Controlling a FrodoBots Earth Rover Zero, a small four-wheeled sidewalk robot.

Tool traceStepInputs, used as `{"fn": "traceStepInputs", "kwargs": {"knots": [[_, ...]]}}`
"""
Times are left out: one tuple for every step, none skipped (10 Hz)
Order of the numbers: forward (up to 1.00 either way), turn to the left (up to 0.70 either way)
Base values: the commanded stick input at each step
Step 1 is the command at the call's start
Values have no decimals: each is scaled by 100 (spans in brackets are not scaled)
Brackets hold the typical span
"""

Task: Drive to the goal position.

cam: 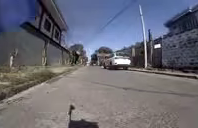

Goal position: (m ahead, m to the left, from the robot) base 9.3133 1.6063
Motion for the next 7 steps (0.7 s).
{"fn": "traceStepInputs", "kwargs": {"knots": [[70,35],[70,35],[70,35],[70,35],[70,35],[70,35],[70,32]]}}
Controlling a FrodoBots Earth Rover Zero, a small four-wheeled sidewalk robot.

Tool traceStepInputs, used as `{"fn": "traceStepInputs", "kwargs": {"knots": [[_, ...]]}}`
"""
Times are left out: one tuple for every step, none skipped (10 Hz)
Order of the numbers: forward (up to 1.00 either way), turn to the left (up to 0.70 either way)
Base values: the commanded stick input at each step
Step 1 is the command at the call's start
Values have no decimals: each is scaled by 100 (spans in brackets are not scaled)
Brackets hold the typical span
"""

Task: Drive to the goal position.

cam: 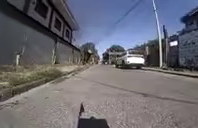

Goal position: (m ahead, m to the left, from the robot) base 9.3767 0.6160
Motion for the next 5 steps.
{"fn": "traceStepInputs", "kwargs": {"knots": [[70,28],[70,23],[70,19],[70,14],[70,10]]}}
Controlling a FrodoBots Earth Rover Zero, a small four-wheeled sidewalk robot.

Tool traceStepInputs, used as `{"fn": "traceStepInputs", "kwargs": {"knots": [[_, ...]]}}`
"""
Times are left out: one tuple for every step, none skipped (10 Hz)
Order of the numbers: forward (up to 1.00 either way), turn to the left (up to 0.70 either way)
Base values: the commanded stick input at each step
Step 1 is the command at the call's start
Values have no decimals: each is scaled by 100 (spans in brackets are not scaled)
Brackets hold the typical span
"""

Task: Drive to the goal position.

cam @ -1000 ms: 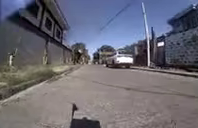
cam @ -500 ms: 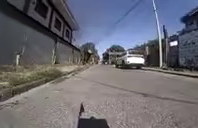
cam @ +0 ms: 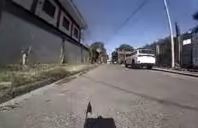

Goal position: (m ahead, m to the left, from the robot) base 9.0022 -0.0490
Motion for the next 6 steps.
{"fn": "traceStepInputs", "kwargs": {"knots": [[70,5],[70,1],[70,0],[70,0],[70,0],[70,0]]}}
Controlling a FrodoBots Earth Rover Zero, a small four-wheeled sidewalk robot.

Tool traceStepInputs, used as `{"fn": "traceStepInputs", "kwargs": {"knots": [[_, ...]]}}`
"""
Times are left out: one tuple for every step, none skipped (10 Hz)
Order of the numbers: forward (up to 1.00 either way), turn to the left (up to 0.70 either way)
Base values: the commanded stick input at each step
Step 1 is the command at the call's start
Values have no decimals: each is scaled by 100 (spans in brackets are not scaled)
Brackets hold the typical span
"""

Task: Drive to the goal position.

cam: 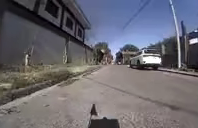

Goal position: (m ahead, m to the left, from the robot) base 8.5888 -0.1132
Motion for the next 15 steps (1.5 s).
{"fn": "traceStepInputs", "kwargs": {"knots": [[70,0],[70,0],[70,0],[70,0],[70,0],[70,0],[70,0],[70,0],[70,0],[70,0],[70,0],[70,0],[70,0],[70,0],[70,0]]}}
